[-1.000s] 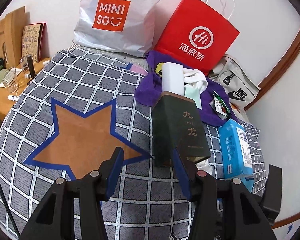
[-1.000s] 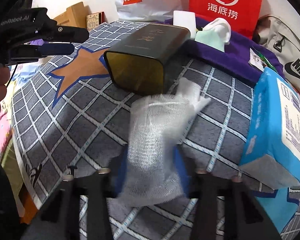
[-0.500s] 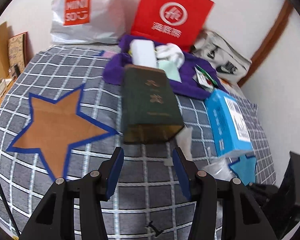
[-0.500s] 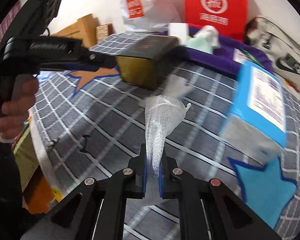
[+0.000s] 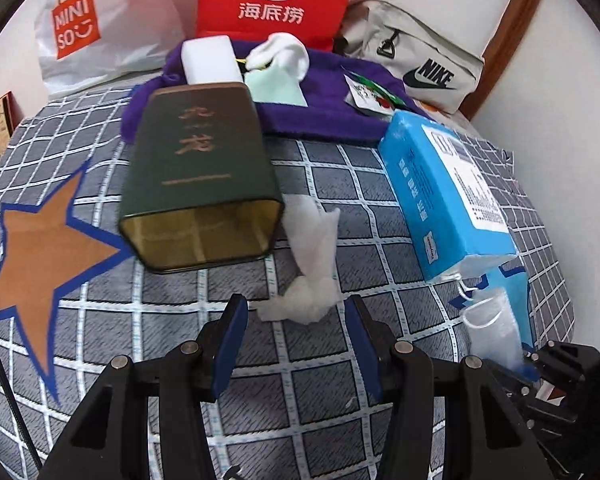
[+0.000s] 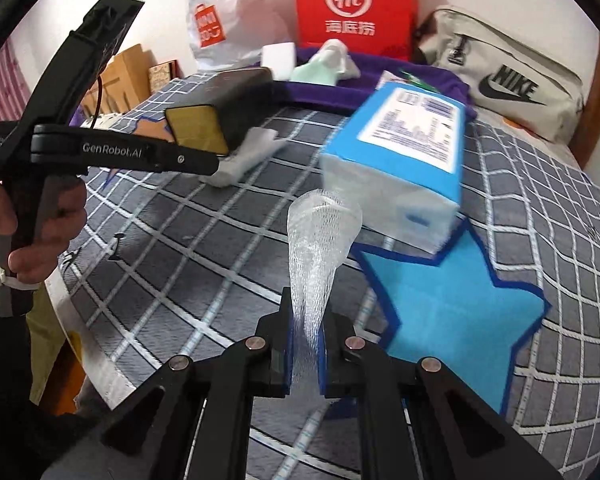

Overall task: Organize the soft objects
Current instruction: 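Grasp the white tissue with the left tool while the right tool lifts the mesh bag, then carry the tissue with the left tool while the right tool carries the mesh bag to the towel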

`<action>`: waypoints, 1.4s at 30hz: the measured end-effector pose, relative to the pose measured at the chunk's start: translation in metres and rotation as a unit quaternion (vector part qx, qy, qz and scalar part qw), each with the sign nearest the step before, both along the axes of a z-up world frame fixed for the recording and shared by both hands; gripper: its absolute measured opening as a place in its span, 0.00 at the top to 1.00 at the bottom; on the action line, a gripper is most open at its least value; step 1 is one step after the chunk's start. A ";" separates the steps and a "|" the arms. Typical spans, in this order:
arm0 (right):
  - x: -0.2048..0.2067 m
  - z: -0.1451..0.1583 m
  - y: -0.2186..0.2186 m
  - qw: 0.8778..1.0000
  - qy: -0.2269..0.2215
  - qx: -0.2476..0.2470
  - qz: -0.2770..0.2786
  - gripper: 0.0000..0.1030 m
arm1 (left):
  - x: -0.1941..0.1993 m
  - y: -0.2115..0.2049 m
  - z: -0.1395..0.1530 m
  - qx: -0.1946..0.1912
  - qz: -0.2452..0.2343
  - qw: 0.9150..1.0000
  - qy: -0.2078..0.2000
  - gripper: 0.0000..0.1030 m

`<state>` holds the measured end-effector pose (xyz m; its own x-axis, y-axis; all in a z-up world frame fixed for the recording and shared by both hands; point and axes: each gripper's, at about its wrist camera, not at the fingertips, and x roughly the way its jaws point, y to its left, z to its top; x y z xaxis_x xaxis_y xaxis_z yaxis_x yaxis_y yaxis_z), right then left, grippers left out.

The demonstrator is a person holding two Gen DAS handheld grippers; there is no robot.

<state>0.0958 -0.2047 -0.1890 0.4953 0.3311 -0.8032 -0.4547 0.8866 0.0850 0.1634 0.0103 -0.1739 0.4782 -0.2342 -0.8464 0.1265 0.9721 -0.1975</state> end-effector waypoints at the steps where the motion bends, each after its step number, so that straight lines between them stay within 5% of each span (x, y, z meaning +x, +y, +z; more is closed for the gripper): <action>1: 0.001 -0.001 -0.001 1.000 -0.001 -0.002 0.000 0.91 | 0.002 -0.003 -0.002 0.003 -0.001 1.000 0.002 0.53; 11: 0.003 -0.015 -0.004 1.000 0.006 0.000 0.002 0.91 | 0.009 -0.035 -0.016 0.060 -0.030 0.998 -0.007 0.53; 15: 0.005 -0.016 -0.008 1.000 0.009 0.014 -0.004 0.91 | 0.010 -0.043 -0.017 0.104 -0.032 0.994 -0.023 0.68; 18: 0.004 -0.018 -0.009 1.000 0.005 0.019 -0.008 0.91 | 0.009 -0.042 -0.016 0.102 -0.038 0.994 -0.024 0.76; 42: -0.010 -0.009 -0.008 0.999 0.005 0.026 -0.040 0.92 | -0.037 -0.020 0.002 0.068 -0.036 0.997 -0.026 0.79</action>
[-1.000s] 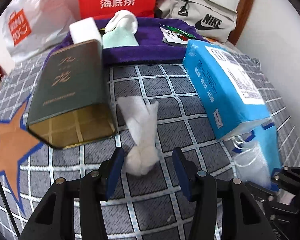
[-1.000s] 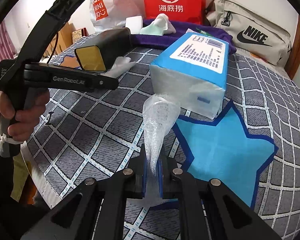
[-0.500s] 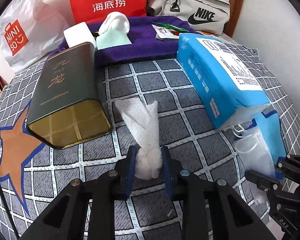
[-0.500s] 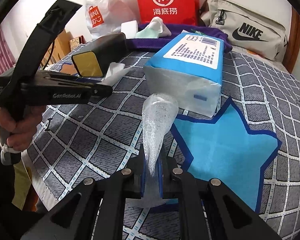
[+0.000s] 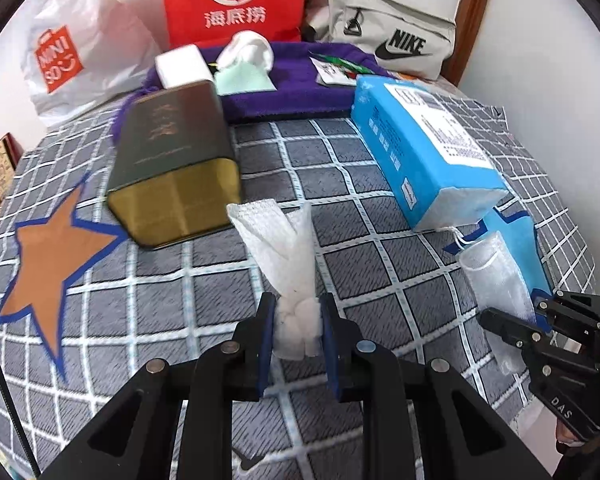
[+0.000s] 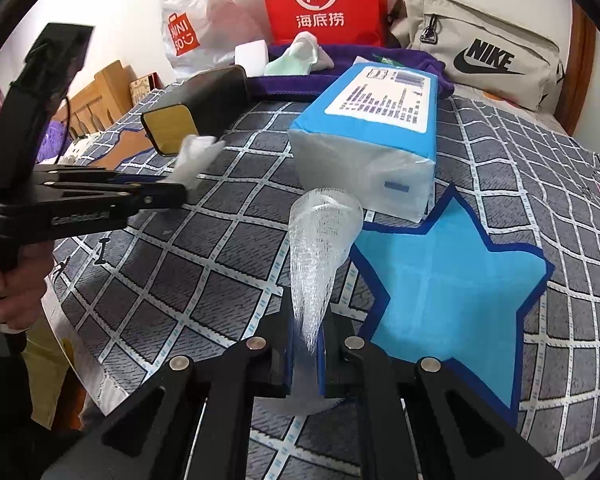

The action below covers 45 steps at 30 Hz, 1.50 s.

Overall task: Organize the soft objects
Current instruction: 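Carry the tissue with the left tool while the right tool carries the mesh bag to the towel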

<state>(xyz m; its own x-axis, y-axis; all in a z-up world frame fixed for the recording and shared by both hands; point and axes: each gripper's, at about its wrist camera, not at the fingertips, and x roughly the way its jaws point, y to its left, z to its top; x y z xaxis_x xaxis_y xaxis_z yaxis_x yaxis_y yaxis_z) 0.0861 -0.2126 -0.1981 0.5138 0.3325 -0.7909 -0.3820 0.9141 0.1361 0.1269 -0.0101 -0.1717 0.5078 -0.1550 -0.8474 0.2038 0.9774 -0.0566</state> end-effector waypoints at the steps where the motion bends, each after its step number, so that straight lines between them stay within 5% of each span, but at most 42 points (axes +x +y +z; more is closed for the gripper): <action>1: -0.003 0.004 0.000 1.000 -0.004 0.002 0.000 0.92 | -0.004 0.003 0.005 -0.002 0.004 1.000 -0.006 0.79; 24: -0.003 0.104 -0.001 0.995 -0.091 0.032 -0.013 0.92 | -0.020 0.037 0.104 -0.062 0.066 0.992 -0.083 0.79; 45: 0.092 0.149 0.002 0.992 -0.119 0.048 -0.002 0.92 | 0.057 0.029 0.137 -0.051 0.082 0.991 -0.091 0.79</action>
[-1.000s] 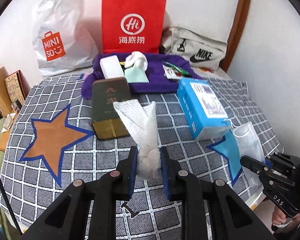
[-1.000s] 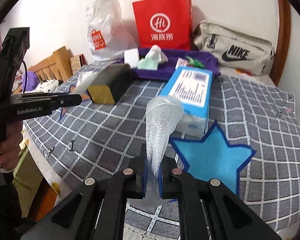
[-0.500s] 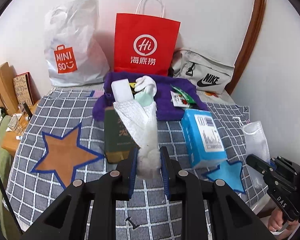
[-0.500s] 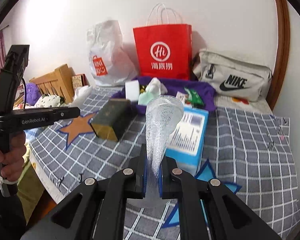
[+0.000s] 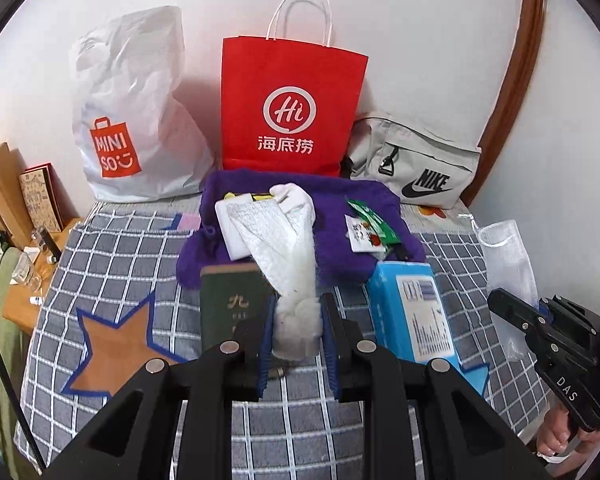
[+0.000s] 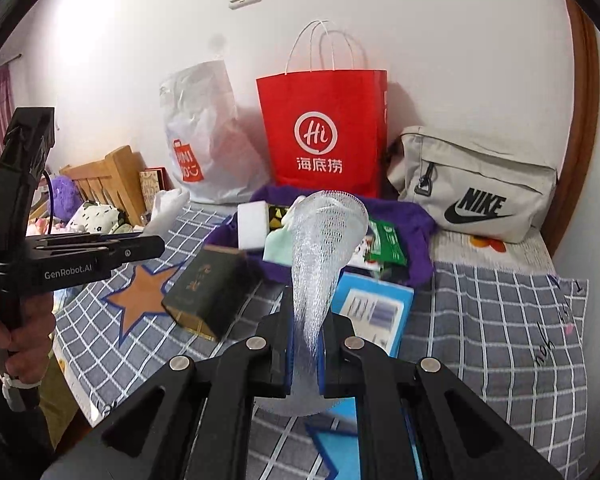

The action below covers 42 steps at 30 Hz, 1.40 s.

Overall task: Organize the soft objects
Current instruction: 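Carry the tissue with the left tool while the right tool carries the mesh bag to the towel, then release the tissue with the left tool while the right tool releases the mesh bag on the towel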

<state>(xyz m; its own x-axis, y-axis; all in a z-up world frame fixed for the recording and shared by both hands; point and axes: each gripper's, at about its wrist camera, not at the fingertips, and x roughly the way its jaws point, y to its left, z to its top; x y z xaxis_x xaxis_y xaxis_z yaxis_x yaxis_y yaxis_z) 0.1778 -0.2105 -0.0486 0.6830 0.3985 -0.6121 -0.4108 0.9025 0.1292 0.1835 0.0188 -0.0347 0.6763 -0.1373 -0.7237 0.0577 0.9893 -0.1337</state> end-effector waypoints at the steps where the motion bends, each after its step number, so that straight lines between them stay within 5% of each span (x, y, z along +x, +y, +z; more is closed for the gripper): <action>1: 0.006 0.000 0.000 1.000 0.001 0.000 0.000 0.92 | 0.007 0.000 0.000 0.000 0.002 1.000 0.001 0.79; 19: 0.100 -0.010 -0.005 1.000 0.017 -0.013 -0.012 0.92 | 0.088 0.031 -0.028 -0.018 0.037 0.998 0.039 0.79; 42: 0.203 -0.058 0.014 0.996 0.084 -0.011 0.008 0.91 | 0.170 0.033 -0.070 -0.064 0.014 0.993 0.102 0.79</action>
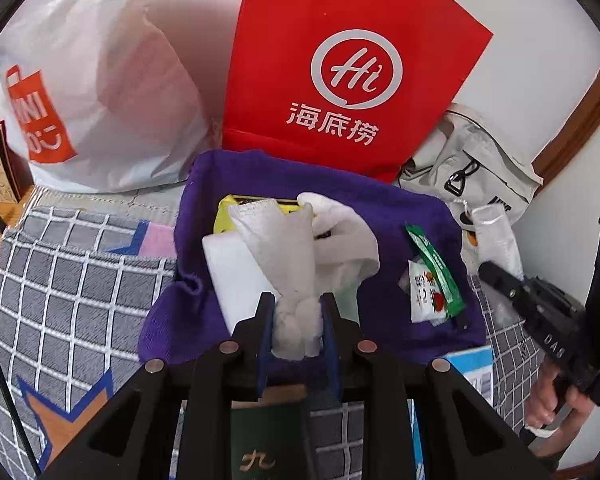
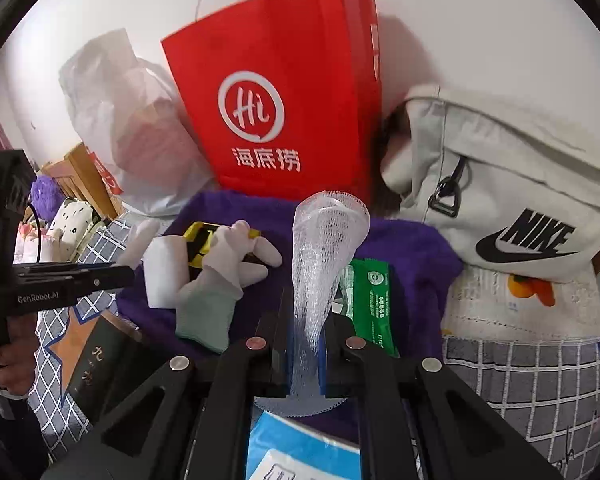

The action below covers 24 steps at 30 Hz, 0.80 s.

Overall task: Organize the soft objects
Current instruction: 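Release the tissue with the left tool while the right tool releases the mesh bag on the towel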

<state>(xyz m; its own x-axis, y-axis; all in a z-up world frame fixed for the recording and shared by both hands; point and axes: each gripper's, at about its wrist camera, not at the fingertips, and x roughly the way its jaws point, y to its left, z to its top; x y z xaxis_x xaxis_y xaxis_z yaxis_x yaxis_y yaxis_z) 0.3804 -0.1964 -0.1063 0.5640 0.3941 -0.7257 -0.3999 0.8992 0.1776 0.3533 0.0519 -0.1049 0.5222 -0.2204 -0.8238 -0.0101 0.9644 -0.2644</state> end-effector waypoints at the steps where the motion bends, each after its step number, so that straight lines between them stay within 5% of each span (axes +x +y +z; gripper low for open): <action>1: 0.003 -0.004 0.000 1.000 0.003 0.000 0.000 0.91 | 0.005 -0.001 -0.001 0.000 -0.001 1.000 0.001 0.79; 24: 0.037 -0.058 -0.001 0.997 0.072 -0.011 -0.002 0.89 | 0.049 -0.016 -0.033 0.000 -0.003 1.000 0.025 0.77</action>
